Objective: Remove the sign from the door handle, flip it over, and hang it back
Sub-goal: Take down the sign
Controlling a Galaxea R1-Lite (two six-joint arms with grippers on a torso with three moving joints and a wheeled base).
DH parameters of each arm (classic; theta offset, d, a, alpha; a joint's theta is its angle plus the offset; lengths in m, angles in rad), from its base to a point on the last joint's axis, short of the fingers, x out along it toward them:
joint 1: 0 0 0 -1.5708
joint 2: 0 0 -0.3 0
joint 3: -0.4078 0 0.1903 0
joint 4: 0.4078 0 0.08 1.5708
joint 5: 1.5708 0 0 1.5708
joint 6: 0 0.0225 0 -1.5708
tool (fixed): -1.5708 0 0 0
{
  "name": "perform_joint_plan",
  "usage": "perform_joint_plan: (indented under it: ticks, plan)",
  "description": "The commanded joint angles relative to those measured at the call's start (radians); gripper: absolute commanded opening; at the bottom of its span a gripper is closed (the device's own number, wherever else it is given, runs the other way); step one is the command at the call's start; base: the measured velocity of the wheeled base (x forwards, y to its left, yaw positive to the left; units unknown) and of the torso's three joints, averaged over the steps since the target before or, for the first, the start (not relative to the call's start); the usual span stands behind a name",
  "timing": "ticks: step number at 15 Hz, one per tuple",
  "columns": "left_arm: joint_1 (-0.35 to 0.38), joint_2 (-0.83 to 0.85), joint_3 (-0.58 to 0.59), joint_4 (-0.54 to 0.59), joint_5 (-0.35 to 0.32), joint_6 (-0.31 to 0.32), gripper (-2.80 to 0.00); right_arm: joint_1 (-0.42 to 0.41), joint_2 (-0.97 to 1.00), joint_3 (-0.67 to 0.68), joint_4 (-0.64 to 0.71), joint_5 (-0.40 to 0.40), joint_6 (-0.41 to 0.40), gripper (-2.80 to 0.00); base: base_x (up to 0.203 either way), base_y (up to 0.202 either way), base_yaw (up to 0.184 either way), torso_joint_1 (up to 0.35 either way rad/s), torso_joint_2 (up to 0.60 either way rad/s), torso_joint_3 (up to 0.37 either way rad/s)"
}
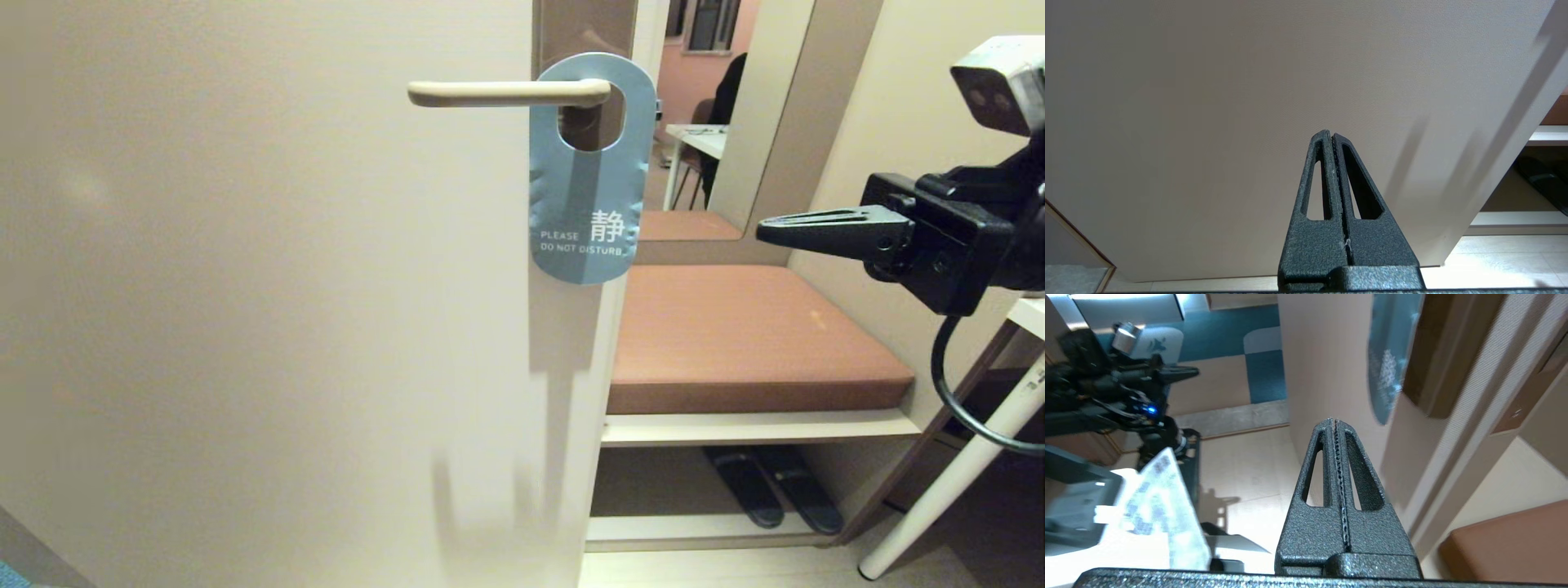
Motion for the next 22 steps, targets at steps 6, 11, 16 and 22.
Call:
perform_joint_plan:
  ticks: [6,11,16,22]
  plan:
    - [0.001,0.0,0.0,0.0,0.0,0.0,-2.8,0.02,0.108,-0.052,-0.001,0.006,-0.063,0.0,0.0,0.0,0.0,0.0,0.0,0.0]
    - [0.001,0.0,0.0,0.0,0.0,0.0,-2.8,0.07,0.139,-0.112,-0.001,0.006,-0.065,0.0,0.0,0.0,0.0,0.0,0.0,0.0]
    - [0.001,0.0,0.0,0.0,0.0,0.0,-2.8,0.083,0.178,-0.178,-0.001,0.006,-0.064,0.0,0.0,0.0,0.0,0.0,0.0,0.0]
    - [0.001,0.0,0.0,0.0,0.0,0.0,-2.8,0.128,0.219,-0.228,-0.001,0.005,-0.063,0.0,0.0,0.0,0.0,0.0,0.0,0.0]
